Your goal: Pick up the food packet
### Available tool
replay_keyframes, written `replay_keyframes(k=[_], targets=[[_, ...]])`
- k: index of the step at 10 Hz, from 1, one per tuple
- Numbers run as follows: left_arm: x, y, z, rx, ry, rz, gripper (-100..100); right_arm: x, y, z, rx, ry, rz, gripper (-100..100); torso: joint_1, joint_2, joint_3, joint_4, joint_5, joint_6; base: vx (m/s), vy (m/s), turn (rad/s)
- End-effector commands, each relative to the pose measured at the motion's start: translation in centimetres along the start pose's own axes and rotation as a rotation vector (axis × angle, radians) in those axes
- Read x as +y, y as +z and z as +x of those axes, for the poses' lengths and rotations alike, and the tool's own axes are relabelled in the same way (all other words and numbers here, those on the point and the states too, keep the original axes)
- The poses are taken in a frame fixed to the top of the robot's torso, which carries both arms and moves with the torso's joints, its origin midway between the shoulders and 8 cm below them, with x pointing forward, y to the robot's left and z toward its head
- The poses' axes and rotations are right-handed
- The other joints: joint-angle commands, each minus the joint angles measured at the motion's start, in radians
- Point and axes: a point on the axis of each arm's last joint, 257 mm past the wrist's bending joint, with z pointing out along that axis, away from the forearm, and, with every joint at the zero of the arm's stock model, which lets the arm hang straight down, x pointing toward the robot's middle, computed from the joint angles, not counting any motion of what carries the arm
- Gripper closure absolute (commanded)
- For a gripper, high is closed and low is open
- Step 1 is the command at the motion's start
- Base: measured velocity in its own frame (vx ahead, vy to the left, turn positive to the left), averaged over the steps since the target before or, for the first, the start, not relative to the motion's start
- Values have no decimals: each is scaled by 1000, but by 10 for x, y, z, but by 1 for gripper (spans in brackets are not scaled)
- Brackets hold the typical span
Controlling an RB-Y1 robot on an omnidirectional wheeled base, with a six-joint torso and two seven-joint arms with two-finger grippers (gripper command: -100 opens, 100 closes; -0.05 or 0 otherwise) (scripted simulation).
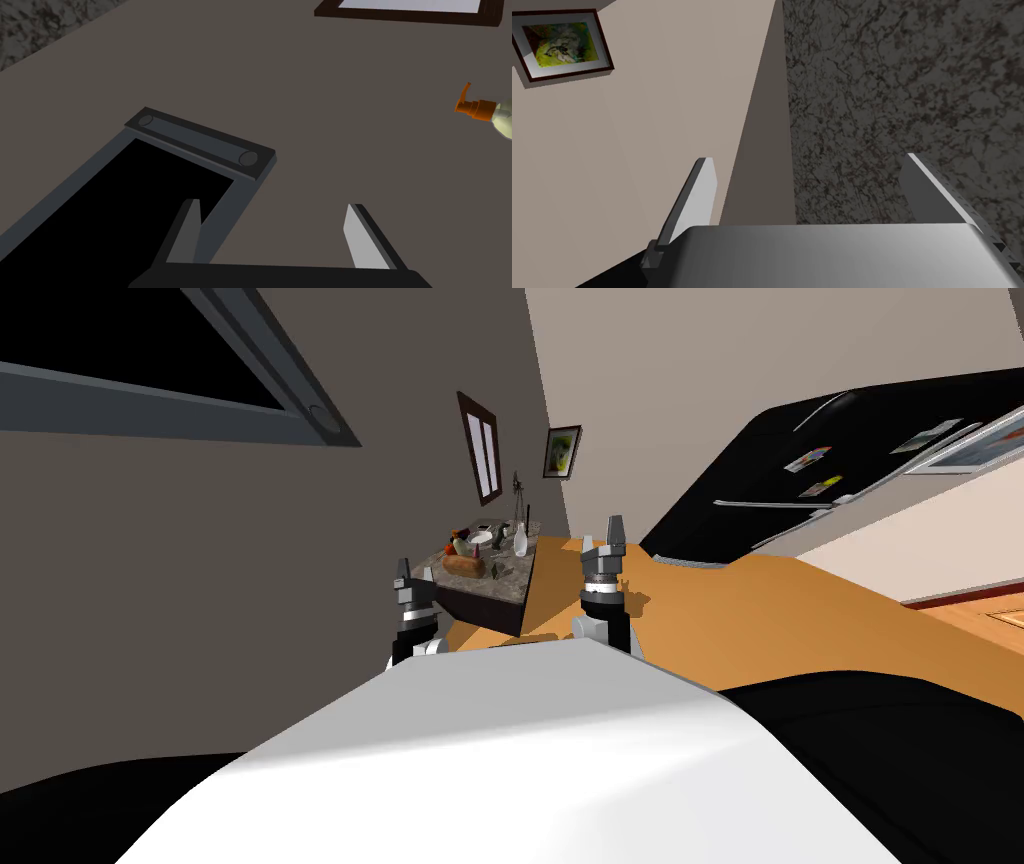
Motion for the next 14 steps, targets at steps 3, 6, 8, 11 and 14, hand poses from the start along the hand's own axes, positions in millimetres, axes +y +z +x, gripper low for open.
replay_keyframes(k=[3, 6, 8, 11, 14], targets=[[12, 5, 4, 39, -62, -19, -100, 0, 0, 0, 0, 0, 0, 0, -3, 3, 2, 1, -1, 0, -50, -61, 244], [30, 12, 4, 42, -158, -44, -100, 0, 0, 0, 0, 0, 0, 0, -9, 4, 2, 1, -2, 0, -66, -128, 290], [46, 18, 1, 33, -235, -67, -100, 0, 0, 0, 0, 0, 0, 0, -11, 4, 2, 1, -2, 0, -67, -152, 398], [64, 27, -5, 14, -317, -89, -100, 0, 0, 0, 0, 0, 0, 0, -9, 0, 0, 0, -2, 0, -26, -125, 224], [86, 36, -14, -20, -407, -116, -100, 0, 0, 0, 0, 0, 0, 0, -13, 0, 0, 0, -3, 1, -45, -175, 265]])
